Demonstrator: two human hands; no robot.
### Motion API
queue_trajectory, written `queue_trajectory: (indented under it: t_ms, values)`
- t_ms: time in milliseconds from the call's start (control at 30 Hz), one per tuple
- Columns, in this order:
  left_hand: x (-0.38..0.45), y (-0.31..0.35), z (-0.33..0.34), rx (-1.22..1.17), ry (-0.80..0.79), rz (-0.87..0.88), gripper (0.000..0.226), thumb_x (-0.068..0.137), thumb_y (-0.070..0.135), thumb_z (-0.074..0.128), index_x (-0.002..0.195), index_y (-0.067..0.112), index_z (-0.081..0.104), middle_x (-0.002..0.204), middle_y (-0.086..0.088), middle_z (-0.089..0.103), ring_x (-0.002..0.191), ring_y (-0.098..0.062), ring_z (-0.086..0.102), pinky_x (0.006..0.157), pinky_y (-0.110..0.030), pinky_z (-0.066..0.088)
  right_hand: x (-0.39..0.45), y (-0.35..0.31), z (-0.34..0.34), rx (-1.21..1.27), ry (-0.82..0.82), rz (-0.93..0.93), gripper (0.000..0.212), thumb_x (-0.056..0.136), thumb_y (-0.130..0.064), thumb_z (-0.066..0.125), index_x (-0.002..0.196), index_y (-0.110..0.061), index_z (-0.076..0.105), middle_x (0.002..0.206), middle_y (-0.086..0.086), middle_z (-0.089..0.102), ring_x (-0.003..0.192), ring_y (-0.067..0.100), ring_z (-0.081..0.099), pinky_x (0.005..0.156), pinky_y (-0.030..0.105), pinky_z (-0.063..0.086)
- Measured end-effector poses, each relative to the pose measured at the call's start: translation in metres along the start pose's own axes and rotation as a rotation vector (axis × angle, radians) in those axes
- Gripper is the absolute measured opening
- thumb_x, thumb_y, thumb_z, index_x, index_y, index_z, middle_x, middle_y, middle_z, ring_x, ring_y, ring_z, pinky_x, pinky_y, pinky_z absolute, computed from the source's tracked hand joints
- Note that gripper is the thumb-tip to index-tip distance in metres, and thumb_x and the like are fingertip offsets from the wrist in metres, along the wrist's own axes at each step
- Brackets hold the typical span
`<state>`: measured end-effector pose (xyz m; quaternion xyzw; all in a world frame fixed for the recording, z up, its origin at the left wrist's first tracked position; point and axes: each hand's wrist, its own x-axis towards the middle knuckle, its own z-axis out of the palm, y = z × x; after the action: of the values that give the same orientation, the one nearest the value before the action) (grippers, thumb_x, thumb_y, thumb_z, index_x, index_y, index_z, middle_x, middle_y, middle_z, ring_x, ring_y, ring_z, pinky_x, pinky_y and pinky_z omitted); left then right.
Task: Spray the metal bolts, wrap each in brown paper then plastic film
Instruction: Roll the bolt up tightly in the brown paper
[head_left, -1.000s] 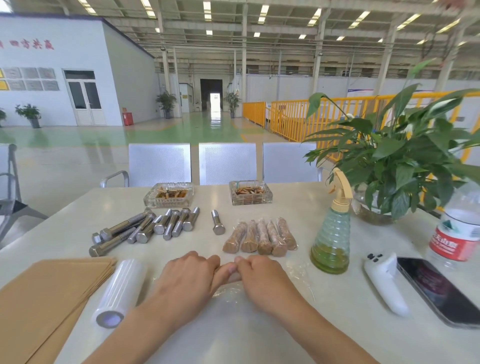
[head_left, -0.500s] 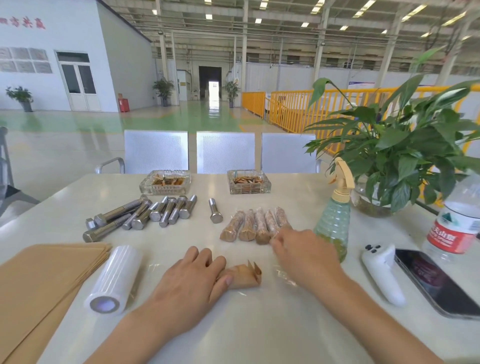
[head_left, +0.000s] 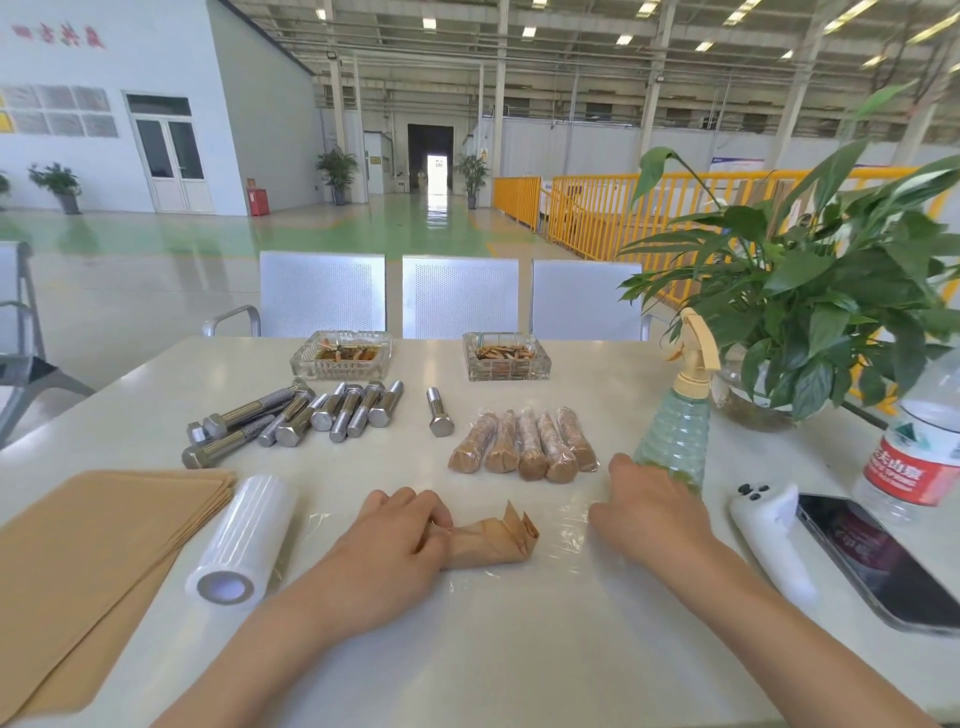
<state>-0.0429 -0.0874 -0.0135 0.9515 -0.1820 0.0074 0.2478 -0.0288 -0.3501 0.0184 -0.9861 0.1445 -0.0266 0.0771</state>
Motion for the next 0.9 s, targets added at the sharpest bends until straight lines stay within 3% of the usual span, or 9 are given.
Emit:
queue_trajectory:
  t_ms: [133, 267, 433, 533, 600, 667, 733, 800, 900]
  values:
    - [-0.003, 0.0, -0.006, -0.306, 0.117, -0.096, 0.013, 0.088, 0.023, 0.067, 0.09, 0.029, 0.056, 0.086, 0.007, 0.058, 0.068, -0.002, 0.05, 0.057, -0.015, 0.039, -0.002, -0.002, 0.006, 0.083, -0.006, 0.023, 0.02, 0.091, -0.023, 0.056, 0.106, -0.021, 0.042, 0.1, -0.002, 0.052, 0.101, 0.028, 0.057, 0.069, 0.032, 0.038]
    - [-0.008, 0.002, -0.006, -0.318, 0.208, -0.149, 0.014, 0.081, 0.034, 0.079, 0.081, 0.03, 0.066, 0.09, 0.004, 0.063, 0.071, 0.001, 0.055, 0.06, -0.013, 0.041, -0.003, -0.004, 0.006, 0.2, 0.008, 0.034, 0.042, 0.09, -0.017, 0.054, 0.132, -0.023, 0.05, 0.117, 0.002, 0.062, 0.107, 0.028, 0.061, 0.074, 0.033, 0.043]
    - [-0.012, 0.004, -0.007, -0.356, 0.265, -0.17, 0.014, 0.086, 0.046, 0.075, 0.076, 0.036, 0.072, 0.083, 0.002, 0.064, 0.071, -0.005, 0.059, 0.06, -0.017, 0.042, -0.006, -0.008, 0.004, 0.235, 0.002, 0.008, 0.043, 0.088, -0.018, 0.056, 0.129, -0.024, 0.044, 0.101, 0.003, 0.058, 0.097, 0.029, 0.059, 0.07, 0.034, 0.047]
    - [-0.015, 0.002, -0.014, -0.298, 0.18, -0.132, 0.029, 0.1, 0.033, 0.053, 0.08, 0.026, 0.073, 0.085, 0.002, 0.066, 0.081, -0.011, 0.062, 0.076, -0.015, 0.045, -0.007, -0.011, 0.004, 0.105, -0.009, 0.044, 0.04, 0.09, -0.022, 0.059, 0.125, -0.022, 0.04, 0.085, -0.002, 0.044, 0.09, 0.027, 0.051, 0.057, 0.032, 0.036]
    - [-0.019, 0.0, -0.022, -0.328, 0.087, -0.123, 0.036, 0.099, 0.016, 0.046, 0.074, 0.022, 0.07, 0.09, 0.002, 0.068, 0.094, -0.012, 0.063, 0.094, -0.026, 0.047, -0.006, -0.012, 0.003, 0.075, -0.024, 0.07, 0.034, 0.09, -0.021, 0.057, 0.12, -0.023, 0.041, 0.082, -0.004, 0.041, 0.089, 0.025, 0.051, 0.053, 0.031, 0.031]
    - [-0.024, -0.002, -0.029, -0.365, -0.01, -0.076, 0.038, 0.093, 0.002, 0.043, 0.068, 0.02, 0.065, 0.097, 0.004, 0.069, 0.102, -0.01, 0.064, 0.102, -0.037, 0.047, -0.003, -0.009, 0.002, 0.115, -0.026, 0.058, 0.032, 0.088, -0.019, 0.054, 0.119, -0.023, 0.046, 0.083, -0.005, 0.043, 0.09, 0.025, 0.053, 0.057, 0.03, 0.035]
    - [-0.027, -0.002, -0.033, -0.407, -0.053, -0.07, 0.043, 0.093, -0.001, 0.045, 0.074, 0.025, 0.073, 0.103, 0.009, 0.068, 0.106, -0.003, 0.064, 0.103, -0.031, 0.047, -0.001, -0.005, -0.001, 0.218, -0.022, 0.042, 0.03, 0.087, -0.02, 0.052, 0.117, -0.024, 0.053, 0.087, -0.003, 0.053, 0.092, 0.025, 0.059, 0.067, 0.031, 0.047]
    - [-0.026, -0.002, -0.032, -0.411, -0.005, -0.127, 0.038, 0.099, 0.011, 0.057, 0.09, 0.04, 0.08, 0.108, 0.012, 0.066, 0.104, 0.0, 0.063, 0.095, -0.021, 0.046, 0.0, -0.002, -0.007, 0.392, 0.0, 0.028, 0.02, 0.087, -0.023, 0.053, 0.106, -0.024, 0.059, 0.09, 0.002, 0.069, 0.087, 0.027, 0.067, 0.075, 0.035, 0.057]
    - [-0.021, 0.001, -0.025, -0.33, 0.126, -0.183, 0.019, 0.095, 0.029, 0.069, 0.093, 0.045, 0.079, 0.104, 0.013, 0.065, 0.094, 0.002, 0.06, 0.075, -0.007, 0.04, 0.0, -0.002, -0.019, 0.588, 0.031, -0.066, 0.009, 0.086, -0.023, 0.058, 0.09, -0.024, 0.066, 0.067, -0.001, 0.074, 0.064, 0.018, 0.068, 0.072, 0.034, 0.06]
